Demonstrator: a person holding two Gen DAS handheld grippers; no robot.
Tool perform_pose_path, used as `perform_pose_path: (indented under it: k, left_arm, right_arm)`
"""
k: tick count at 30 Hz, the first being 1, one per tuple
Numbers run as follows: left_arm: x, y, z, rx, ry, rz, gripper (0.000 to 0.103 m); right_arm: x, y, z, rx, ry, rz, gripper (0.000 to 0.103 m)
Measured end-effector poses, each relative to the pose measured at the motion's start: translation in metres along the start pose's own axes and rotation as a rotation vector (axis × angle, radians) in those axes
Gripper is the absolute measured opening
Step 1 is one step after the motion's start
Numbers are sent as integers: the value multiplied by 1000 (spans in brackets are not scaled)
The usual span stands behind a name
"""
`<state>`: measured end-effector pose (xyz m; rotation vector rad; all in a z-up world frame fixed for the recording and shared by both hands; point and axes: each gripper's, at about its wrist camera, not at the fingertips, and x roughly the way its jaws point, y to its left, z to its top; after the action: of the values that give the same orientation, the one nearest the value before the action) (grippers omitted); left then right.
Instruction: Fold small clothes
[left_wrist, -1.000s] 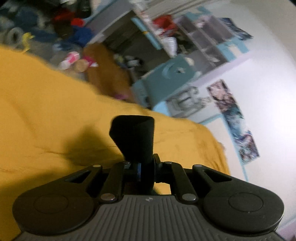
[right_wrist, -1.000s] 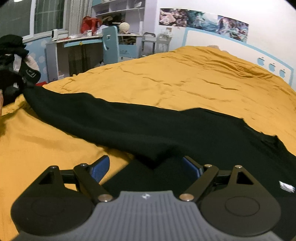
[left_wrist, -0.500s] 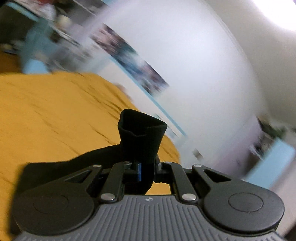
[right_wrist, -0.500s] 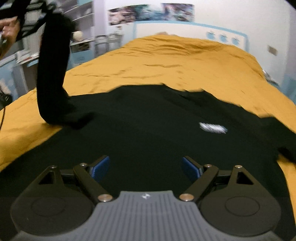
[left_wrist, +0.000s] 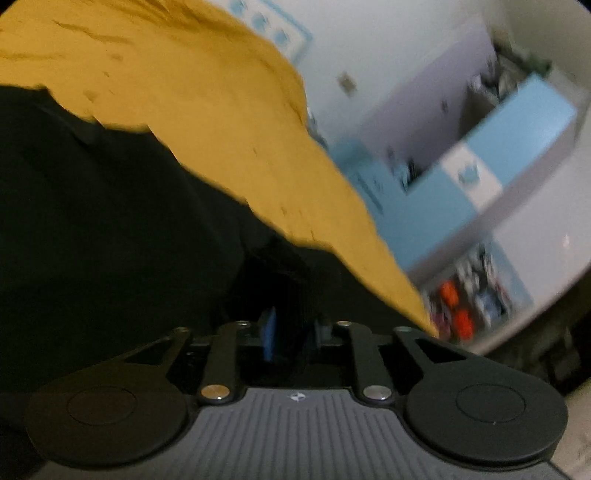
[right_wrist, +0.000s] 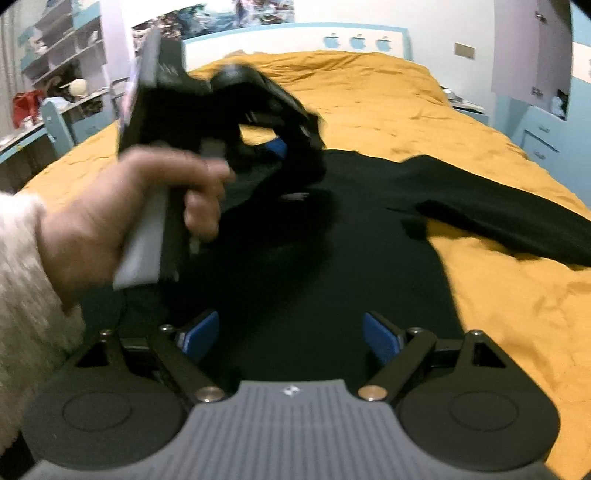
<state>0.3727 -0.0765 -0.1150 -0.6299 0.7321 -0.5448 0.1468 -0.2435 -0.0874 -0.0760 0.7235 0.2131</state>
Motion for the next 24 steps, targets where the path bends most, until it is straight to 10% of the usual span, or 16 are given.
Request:
perform_pose_path:
  k: [6,13,19,24]
  left_arm:
    - [-108,8,20,92,-89,-79,45]
    - [-243,107,10,106,-144,200,54]
    - [-264,154,-7,-58,-128,314,54]
    - [-263,187,-15,-218,-160,267,54]
  right_arm:
    - [8,-28,13,103,-44,15,81]
    - [65,-64,56,434,-16,158,79]
    - [98,-58,90,372,-58,-45,77]
    - [130,-71,116,324,-71,49,77]
